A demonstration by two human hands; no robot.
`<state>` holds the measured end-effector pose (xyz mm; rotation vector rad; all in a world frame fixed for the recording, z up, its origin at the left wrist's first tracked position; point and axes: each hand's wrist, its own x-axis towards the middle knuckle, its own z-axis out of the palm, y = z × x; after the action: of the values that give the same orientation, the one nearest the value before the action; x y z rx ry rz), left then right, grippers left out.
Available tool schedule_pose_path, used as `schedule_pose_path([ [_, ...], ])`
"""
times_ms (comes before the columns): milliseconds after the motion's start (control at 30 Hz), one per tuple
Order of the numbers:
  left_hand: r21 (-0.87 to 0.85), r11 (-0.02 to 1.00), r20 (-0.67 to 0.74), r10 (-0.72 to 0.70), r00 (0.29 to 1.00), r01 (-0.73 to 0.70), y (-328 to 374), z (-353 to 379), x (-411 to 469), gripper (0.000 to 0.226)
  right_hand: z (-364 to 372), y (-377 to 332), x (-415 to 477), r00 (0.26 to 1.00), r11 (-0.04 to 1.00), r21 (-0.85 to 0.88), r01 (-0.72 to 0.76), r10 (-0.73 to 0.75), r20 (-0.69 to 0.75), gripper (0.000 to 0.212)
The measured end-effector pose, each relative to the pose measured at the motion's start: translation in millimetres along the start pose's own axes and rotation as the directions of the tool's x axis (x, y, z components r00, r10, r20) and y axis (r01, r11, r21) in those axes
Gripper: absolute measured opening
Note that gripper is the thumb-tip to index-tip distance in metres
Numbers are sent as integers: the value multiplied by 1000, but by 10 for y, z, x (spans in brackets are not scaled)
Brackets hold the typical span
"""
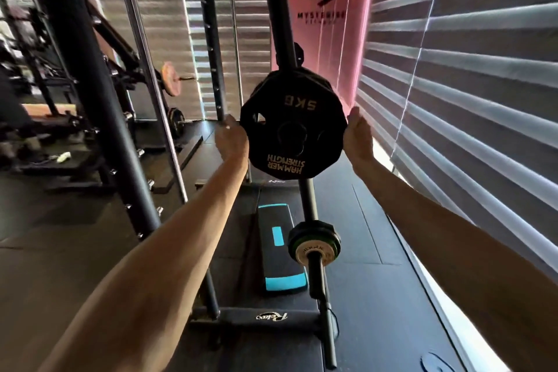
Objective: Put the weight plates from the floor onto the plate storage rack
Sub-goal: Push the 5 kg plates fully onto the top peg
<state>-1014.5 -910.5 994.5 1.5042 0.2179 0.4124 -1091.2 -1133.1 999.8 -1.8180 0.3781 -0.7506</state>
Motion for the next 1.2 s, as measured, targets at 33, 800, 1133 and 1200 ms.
schedule_pose_path([
  [33,71,990,-15,120,993,-119,142,22,-42,47,-21,-124,17,999,999,21,40,-40,-12,56],
  [800,350,346,312,833,457,-870,615,404,-170,47,272,-62,131,940,934,122,337,-328,-91,51],
  [1133,221,499,236,807,542,-838,393,291,-44,46,297,86,32,939,918,207,338,-316,-134,46],
  [1200,223,500,217,811,543,-837,370,307,-23,44,289,65,66,932,919,175,353,-328,-157,46],
])
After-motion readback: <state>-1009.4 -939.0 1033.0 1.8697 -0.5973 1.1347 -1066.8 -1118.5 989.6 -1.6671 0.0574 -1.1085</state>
